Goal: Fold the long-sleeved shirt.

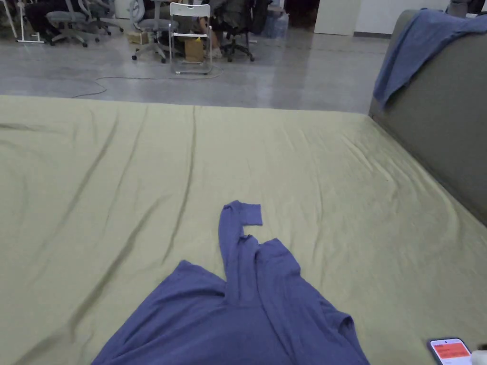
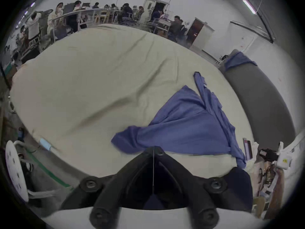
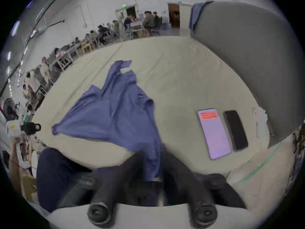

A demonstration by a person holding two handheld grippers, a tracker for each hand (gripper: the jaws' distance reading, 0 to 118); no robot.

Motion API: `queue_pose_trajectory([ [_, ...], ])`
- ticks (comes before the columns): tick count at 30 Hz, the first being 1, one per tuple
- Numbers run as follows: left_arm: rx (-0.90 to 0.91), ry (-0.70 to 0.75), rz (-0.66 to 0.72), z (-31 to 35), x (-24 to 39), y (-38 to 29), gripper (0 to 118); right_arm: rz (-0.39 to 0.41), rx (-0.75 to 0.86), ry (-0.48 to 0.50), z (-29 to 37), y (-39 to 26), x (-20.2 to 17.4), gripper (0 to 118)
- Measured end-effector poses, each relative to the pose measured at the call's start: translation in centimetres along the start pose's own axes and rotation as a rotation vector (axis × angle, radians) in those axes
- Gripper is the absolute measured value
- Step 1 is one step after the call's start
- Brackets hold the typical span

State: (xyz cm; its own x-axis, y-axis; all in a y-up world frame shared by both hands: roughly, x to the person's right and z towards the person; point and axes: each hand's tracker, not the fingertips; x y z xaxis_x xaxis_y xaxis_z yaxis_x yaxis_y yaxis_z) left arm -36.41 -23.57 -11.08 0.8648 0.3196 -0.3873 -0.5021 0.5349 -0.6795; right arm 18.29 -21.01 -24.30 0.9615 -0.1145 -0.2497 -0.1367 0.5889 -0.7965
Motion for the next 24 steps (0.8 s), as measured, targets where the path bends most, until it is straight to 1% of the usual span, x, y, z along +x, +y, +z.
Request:
queue_pose_trajectory([
  [1,0.0,-0.004,-0.009,0.1,0.4,-0.3,0,-0.034,-0.03,0.0,-0.9,-0.3,-0.3,0],
  [2,0.012,-0.034,0.002,0.0,0.2,-0.2,0,-0.029,-0.055,0.062,-1.8,0.2,-0.2,0],
  [3,0.02,-0.065,0.029,-0.1,-0.2,0.0,0,-0.008,-0.053,0.127,-2.5,0.7,-0.4,0],
  [4,0.025,-0.082,0.057,-0.1,-0.2,0.4,0,0.007,-0.034,0.171,-3.4,1.8,-0.5,0],
  [5,0.03,-0.094,0.063,-0.2,-0.2,0.9,0,0.033,-0.027,0.149,-4.6,3.5,-1.9,13],
  [6,0.032,-0.097,0.053,-0.3,-0.2,1.5,0,0.083,-0.019,0.125,-5.9,5.6,-3.8,66],
  [7,0.035,-0.095,0.038,0.1,1.0,1.4,0,0.135,0.0,0.106,-7.3,7.9,-4.6,109],
  [8,0.043,-0.09,0.008,0.1,1.4,1.9,0,0.193,0.027,0.075,-9.2,10.3,-5.1,118],
  [9,0.053,-0.081,-0.012,0.0,1.6,2.2,0,0.178,0.169,0.111,-10.6,12.0,-5.4,117],
  [10,0.063,-0.072,-0.024,-0.1,1.9,2.8,0,0.242,0.138,0.12,-12.9,14.4,-8.0,117],
  [11,0.066,-0.07,-0.026,-0.4,2.1,3.4,0,0.238,0.108,0.113,-15.4,16.3,-8.7,117],
  [13,0.065,-0.069,-0.024,-0.9,2.6,3.8,0,0.22,-0.046,0.042,-20.3,19.4,-9.8,117],
  [14,0.062,-0.07,-0.022,-1.3,2.8,3.9,0,0.186,-0.149,0.032,-24.6,22.6,-8.4,114],
  [15,0.055,-0.072,-0.021,-1.4,3.0,4.2,0,0.162,-0.183,0.021,-26.9,23.6,-8.2,104],
  [16,0.048,-0.078,-0.024,-1.8,3.2,4.2,0,0.135,-0.199,0.018,-28.7,24.2,-8.0,91],
  [17,0.039,-0.083,-0.029,-2.1,3.4,4.2,0,0.11,-0.195,0.006,-29.9,24.4,-8.2,72],
  [18,0.029,-0.083,-0.038,-2.5,3.6,4.2,0,0.083,-0.205,0.008,-30.6,24.3,-8.5,44],
  [19,0.021,-0.079,-0.048,-2.6,3.6,4.4,0,0.069,-0.219,0.006,-31.2,24.3,-8.5,29],
  [20,0.015,-0.075,-0.06,-2.9,3.7,4.4,0,0.075,-0.218,-0.002,-31.7,24.2,-8.4,22],
  [21,0.011,-0.076,-0.066,-3.0,3.8,4.4,0,0.081,-0.224,-0.02,-32.1,23.9,-8.4,21],
  [22,0.007,-0.079,-0.069,-3.1,3.9,4.5,0,0.111,-0.254,-0.043,-32.2,23.6,-8.9,19],
  [23,0.006,-0.083,-0.072,-3.1,3.7,4.7,0,0.132,-0.269,-0.037,-32.1,23.5,-8.8,15],
  [24,0.006,-0.086,-0.075,-3.0,3.8,4.7,0,0.146,-0.242,-0.034,-31.4,23.4,-8.6,0],
])
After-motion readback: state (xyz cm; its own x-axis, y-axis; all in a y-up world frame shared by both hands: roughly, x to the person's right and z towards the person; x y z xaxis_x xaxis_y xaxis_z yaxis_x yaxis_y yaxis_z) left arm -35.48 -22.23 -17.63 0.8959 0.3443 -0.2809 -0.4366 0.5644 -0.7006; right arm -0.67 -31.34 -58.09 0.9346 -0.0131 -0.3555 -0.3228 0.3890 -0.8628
